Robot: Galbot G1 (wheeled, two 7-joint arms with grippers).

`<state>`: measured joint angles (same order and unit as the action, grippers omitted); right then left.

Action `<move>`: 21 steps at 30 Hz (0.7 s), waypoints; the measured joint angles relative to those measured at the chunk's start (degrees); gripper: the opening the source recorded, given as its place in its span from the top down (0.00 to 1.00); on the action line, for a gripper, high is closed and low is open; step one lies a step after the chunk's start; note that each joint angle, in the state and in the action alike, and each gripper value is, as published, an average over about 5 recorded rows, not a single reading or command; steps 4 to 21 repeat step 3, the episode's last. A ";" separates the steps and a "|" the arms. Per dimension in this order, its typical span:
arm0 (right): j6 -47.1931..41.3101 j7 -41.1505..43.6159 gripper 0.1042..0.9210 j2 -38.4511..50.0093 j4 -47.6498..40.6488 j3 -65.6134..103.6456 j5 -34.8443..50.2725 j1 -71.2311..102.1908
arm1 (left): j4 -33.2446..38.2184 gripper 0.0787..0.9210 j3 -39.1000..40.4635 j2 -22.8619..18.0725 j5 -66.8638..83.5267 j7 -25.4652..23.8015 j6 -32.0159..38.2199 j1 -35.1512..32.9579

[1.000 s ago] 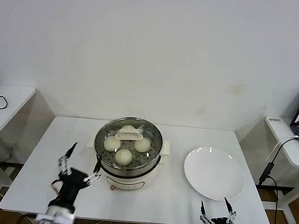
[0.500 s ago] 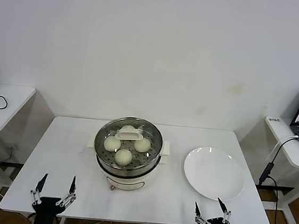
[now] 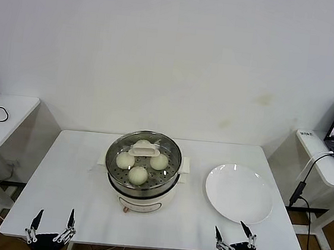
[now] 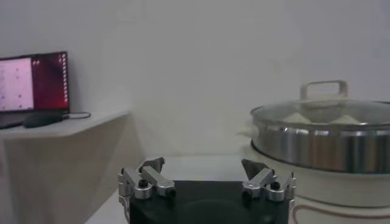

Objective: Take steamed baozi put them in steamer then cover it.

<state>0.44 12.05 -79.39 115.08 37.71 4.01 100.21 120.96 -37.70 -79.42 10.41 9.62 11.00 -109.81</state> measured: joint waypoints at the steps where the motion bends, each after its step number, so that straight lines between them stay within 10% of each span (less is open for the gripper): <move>1: -0.11 0.02 0.12 0.02 0.23 -0.15 0.23 0.08 | -0.02 0.12 -0.01 -0.15 0.13 -0.16 -0.08 -0.01; 21: -0.19 0.07 0.12 0.04 0.44 -0.30 0.46 0.16 | -0.04 0.12 -0.01 -0.30 0.26 -0.31 -0.16 -0.03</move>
